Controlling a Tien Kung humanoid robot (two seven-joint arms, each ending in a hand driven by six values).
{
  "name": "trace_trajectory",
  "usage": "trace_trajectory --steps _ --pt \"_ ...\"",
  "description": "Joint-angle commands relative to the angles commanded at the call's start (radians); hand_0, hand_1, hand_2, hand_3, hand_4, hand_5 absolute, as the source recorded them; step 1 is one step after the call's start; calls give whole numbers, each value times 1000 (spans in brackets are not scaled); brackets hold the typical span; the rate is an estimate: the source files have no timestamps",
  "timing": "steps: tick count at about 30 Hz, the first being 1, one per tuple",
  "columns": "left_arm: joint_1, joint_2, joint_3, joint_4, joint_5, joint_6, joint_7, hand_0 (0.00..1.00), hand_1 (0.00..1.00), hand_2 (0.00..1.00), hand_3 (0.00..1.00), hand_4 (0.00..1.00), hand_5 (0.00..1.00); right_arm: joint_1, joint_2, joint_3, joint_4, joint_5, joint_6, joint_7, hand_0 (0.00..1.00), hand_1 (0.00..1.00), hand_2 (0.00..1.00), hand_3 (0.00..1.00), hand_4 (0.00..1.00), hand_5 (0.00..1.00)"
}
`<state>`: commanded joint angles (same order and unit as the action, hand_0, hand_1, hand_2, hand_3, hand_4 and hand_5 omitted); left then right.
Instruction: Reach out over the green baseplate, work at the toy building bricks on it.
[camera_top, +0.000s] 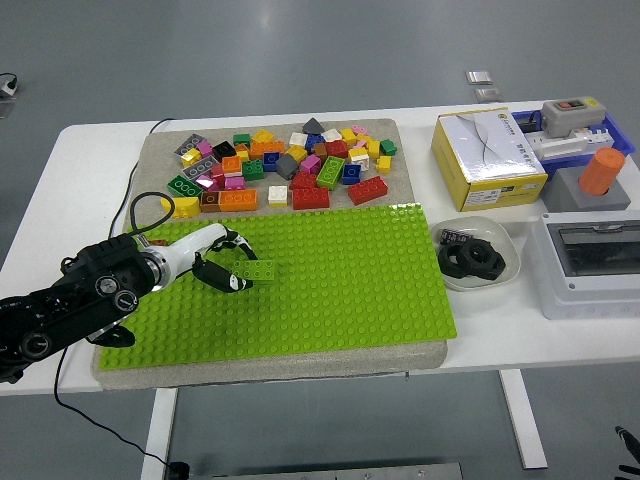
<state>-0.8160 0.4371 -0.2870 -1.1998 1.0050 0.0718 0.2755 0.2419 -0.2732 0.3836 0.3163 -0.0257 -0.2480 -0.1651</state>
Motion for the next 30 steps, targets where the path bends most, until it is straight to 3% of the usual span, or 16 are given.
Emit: trace_trajectory --steps 2,3,8,9,30 --pt "0 1 -1 0 0 1 -5 933 947 925 516 542 2 -1 0 1 0 -1 0 0 681 660 720 738 887 853" --pt "0 1 -1 1 0 1 -7 936 950 937 565 515 2 -1 0 1 0 -1 0 -1 679 659 720 737 888 853" --pt "0 4 -4 0 4 0 -13 936 950 937 565 515 2 -3 1 2 0 -2 0 -2 679 659 720 737 888 853" --pt "0 5 -4 -1 5 -1 -13 936 954 941 643 542 2 -3 1 2 0 -2 0 -2 680 660 721 737 888 852" --pt "4 21 -32 -30 43 -7 -1 941 955 944 702 595 2 -5 3 4 -1 -1 -1 -2 679 659 718 735 886 852"
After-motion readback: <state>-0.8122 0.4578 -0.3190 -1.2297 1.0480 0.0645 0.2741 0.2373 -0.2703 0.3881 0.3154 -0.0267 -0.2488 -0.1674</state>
